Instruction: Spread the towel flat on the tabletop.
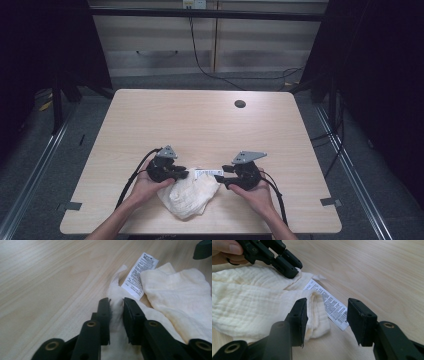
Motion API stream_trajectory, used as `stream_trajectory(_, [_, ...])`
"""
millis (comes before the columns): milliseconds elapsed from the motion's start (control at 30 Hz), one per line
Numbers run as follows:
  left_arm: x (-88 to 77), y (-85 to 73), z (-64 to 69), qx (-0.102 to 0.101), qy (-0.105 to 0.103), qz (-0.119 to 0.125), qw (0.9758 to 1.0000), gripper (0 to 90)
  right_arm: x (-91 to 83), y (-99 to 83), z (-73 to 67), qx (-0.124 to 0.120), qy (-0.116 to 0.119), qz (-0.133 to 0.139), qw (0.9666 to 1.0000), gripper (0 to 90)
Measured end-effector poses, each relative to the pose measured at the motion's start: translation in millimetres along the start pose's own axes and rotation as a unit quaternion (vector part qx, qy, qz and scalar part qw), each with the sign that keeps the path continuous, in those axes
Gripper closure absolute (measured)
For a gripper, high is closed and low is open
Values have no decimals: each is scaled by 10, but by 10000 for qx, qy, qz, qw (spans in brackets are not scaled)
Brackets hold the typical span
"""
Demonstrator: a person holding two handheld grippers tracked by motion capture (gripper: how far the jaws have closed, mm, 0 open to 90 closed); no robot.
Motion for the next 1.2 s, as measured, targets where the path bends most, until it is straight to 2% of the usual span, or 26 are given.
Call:
stream_trajectory(133, [-36, 35, 4, -83, -72, 144, 9998, 841, 28, 5, -17, 4, 20, -30, 10000, 511])
stream_trajectory(267, [-102, 100, 1, -113, -66, 307, 9994, 856, 57, 17, -25, 15, 37, -22, 10000, 511])
stream_trajectory(367, [-170, 166, 8, -140, -59, 498, 9986, 858, 148, 42, -58, 3, 110, -41, 9999, 510])
stream_trajectory(567, [-221, 207, 20, -102, -38, 593, 9982, 858, 317, 27, -113, -47, 260, -189, 9995, 509])
stream_trajectory(700, [-223, 199, 12, -106, -21, 579, 9983, 858, 374, 39, -96, 94, 332, -181, 9992, 528])
stream_trajectory(933, [-233, 204, 10, -66, 2, 591, 9982, 858, 382, 11, -130, 91, 453, -240, 9986, 591])
stream_trajectory(1067, [-242, 216, 6, -85, 15, 635, 9979, 859, 384, 11, -146, 60, 463, -238, 9986, 586])
stream_trajectory(1200, [-355, 290, -56, -127, 94, 823, 9965, 862, 269, 107, -72, 139, 345, -30, 9993, 562])
Point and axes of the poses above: each handheld gripper's, and its own axes: x roughly forward along the jaws, y roughly out of its top, z roughly to its right, the point moved 10 cm from there along x, roughly forward along the jaws, and after that the axes turned 9 degrees about z, right-handed, at the moved point
